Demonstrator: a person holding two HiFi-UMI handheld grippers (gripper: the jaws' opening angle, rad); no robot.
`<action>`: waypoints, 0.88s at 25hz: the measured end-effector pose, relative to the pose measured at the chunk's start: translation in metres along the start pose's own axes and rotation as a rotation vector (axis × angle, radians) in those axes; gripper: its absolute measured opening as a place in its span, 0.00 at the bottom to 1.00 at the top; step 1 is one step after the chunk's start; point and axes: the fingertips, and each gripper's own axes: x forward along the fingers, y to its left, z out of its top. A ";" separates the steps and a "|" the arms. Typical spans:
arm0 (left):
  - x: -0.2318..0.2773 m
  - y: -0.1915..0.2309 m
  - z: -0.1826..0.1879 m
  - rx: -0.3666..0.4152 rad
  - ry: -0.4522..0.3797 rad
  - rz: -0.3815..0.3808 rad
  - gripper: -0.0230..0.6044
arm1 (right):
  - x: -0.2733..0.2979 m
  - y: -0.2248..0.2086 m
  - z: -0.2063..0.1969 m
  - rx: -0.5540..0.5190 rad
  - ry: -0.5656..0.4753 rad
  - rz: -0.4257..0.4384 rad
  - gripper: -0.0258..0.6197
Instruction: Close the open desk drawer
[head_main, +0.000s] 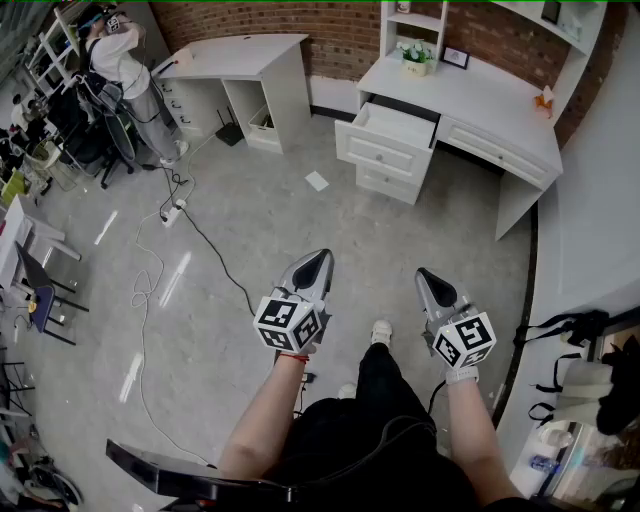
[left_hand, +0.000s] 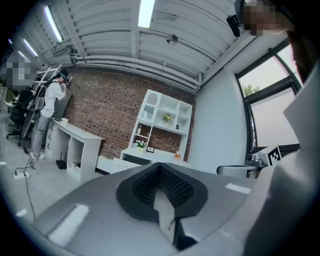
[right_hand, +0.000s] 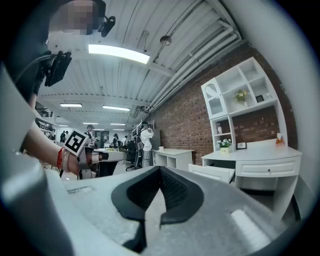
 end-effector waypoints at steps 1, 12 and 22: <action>0.007 0.001 0.000 0.000 0.002 0.000 0.04 | 0.004 -0.005 -0.002 0.005 0.004 0.001 0.04; 0.101 0.025 -0.017 -0.014 0.064 0.023 0.04 | 0.060 -0.084 -0.020 0.052 0.045 0.016 0.04; 0.199 0.040 -0.016 0.028 0.080 0.048 0.04 | 0.117 -0.159 -0.013 0.019 0.041 0.048 0.04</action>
